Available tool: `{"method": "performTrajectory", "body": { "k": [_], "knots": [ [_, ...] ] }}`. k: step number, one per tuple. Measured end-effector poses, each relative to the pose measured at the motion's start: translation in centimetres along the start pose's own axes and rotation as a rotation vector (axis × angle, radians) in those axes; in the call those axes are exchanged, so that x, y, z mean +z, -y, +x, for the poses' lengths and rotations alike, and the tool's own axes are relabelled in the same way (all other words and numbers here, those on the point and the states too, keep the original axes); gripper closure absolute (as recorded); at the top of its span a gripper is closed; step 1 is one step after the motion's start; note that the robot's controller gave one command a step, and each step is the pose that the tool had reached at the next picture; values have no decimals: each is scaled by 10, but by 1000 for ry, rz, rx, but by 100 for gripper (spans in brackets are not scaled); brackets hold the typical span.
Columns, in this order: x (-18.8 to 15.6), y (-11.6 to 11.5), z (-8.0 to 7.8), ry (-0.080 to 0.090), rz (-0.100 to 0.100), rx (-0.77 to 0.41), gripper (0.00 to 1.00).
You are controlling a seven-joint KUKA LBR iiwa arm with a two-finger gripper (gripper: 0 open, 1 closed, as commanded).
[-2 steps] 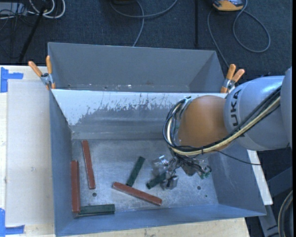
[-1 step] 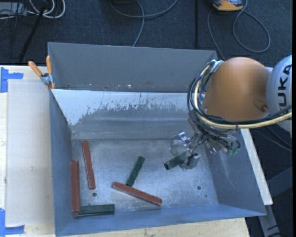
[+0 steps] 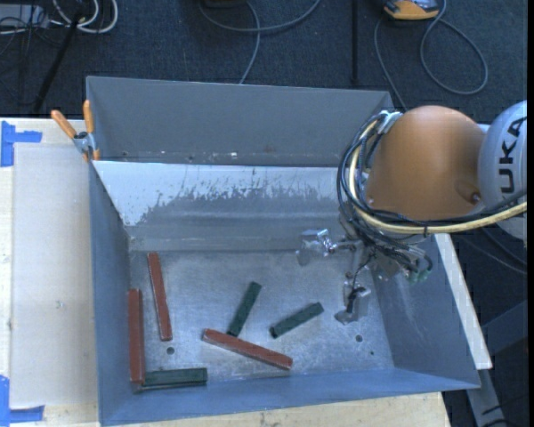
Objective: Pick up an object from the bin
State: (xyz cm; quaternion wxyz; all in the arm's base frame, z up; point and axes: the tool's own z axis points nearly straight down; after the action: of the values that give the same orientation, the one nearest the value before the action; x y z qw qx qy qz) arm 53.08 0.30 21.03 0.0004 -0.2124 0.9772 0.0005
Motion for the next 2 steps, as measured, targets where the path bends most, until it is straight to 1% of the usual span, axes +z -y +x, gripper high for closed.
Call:
{"method": "performTrajectory", "body": {
  "k": [1,2],
  "knots": [
    [145,9,2,-7,-3,1,0],
    [141,10,0,0,0,2,100]
  ]
}}
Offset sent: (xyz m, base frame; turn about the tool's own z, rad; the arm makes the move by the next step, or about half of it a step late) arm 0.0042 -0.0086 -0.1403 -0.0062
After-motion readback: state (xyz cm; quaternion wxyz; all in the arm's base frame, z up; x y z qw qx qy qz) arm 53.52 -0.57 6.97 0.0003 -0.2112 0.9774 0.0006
